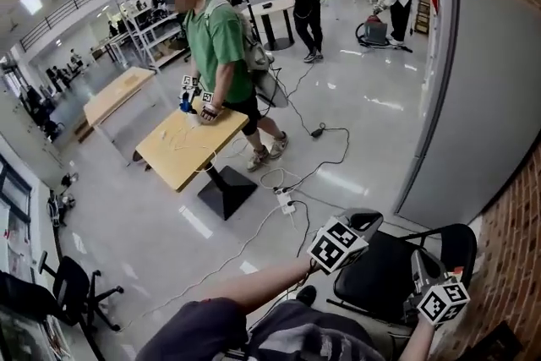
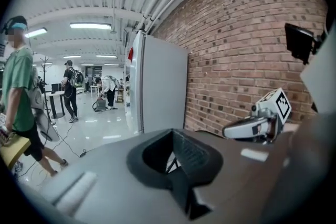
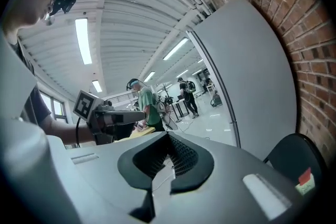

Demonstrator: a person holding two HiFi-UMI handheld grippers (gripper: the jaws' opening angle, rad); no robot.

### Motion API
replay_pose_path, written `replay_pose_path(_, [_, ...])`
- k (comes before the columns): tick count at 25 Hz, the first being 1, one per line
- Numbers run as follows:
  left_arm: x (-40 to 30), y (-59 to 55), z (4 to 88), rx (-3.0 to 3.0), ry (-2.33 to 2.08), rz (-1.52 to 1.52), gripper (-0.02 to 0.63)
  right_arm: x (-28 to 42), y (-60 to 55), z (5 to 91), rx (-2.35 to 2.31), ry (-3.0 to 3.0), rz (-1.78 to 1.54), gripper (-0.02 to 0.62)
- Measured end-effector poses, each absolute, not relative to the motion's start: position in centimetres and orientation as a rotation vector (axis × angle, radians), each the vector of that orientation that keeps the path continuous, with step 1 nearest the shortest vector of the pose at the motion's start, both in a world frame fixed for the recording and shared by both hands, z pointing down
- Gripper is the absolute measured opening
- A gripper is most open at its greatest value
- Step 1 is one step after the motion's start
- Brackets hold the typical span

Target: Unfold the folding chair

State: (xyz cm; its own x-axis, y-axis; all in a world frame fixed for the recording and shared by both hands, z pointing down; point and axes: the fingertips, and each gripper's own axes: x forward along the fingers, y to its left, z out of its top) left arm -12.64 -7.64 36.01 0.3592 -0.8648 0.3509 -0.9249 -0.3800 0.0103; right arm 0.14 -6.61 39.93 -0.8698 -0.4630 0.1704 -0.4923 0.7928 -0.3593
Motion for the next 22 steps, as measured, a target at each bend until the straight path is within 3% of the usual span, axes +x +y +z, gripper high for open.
replay_pose_path(12, [-19.1,-3.6,39.0,2.245,-1.799,0.308,0.002,-5.9,-6.7,40.7,0.526,-2.983,0.495,0.002])
replay_pose_path(22, [-23.6,-1.0,35.3,2.273,-1.731,0.109,0.002,-11.2,-2.6,33.1,0.592,-2.989,0.285,0.002])
